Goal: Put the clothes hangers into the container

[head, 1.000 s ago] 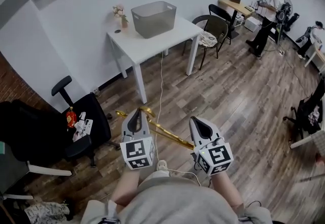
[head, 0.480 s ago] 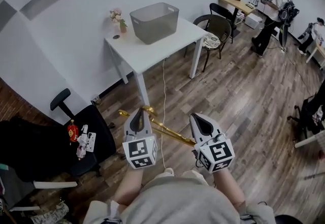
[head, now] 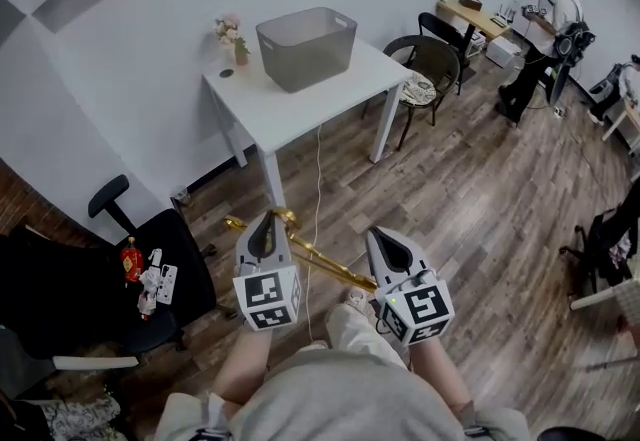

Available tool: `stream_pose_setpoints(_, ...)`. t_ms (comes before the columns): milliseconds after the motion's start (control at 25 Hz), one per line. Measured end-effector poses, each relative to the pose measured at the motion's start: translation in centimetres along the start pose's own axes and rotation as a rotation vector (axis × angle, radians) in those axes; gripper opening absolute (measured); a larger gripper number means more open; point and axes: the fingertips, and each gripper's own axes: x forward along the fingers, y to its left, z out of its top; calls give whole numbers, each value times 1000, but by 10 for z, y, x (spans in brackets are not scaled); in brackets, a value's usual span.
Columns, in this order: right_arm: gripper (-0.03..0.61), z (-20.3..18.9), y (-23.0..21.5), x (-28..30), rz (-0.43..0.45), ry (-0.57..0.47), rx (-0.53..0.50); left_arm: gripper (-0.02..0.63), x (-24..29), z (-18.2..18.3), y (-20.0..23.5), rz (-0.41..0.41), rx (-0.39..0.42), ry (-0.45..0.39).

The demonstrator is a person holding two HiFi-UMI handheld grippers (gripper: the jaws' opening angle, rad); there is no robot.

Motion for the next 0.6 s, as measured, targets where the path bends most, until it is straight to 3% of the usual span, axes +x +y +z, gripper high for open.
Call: stream_pose_setpoints(600,-2,27,-120,100,77,-35,-52,15,140,31,-23,97,15,-31)
